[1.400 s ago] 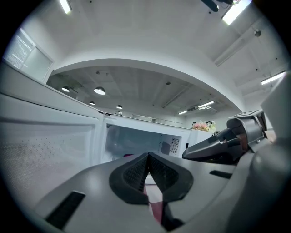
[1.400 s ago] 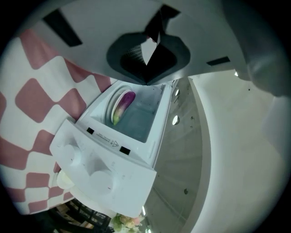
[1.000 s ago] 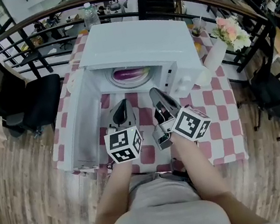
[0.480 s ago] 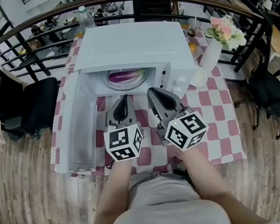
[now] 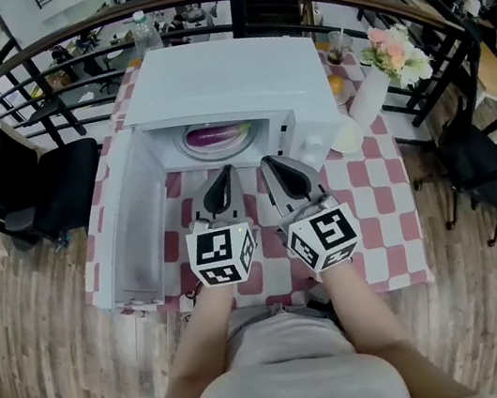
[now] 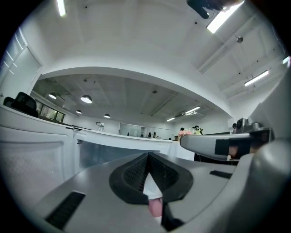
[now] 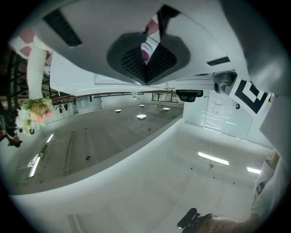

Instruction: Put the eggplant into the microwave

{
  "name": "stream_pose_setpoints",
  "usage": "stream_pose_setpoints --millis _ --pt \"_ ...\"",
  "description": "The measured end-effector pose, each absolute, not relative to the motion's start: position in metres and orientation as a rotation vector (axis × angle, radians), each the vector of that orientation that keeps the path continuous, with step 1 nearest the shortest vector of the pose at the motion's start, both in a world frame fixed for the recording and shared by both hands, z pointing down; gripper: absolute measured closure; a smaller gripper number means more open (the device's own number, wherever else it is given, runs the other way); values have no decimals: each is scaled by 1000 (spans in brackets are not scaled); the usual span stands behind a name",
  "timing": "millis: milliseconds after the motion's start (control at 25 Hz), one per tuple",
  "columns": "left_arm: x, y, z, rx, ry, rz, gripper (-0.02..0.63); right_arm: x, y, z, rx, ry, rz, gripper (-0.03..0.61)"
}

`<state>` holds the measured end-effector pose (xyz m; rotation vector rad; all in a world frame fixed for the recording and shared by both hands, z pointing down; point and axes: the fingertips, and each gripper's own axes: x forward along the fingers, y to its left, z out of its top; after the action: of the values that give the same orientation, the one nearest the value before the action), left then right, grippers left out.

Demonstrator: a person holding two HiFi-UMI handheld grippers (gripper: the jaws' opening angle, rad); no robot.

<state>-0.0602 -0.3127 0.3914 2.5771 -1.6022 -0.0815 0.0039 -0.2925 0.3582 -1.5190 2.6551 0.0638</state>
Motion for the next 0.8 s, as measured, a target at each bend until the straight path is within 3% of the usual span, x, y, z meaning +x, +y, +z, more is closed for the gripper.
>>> stream_pose_setpoints --millis 800 --pt "-44 -304 384 2696 -1536 -64 611 -7 -289 371 -1523 2735 69 554"
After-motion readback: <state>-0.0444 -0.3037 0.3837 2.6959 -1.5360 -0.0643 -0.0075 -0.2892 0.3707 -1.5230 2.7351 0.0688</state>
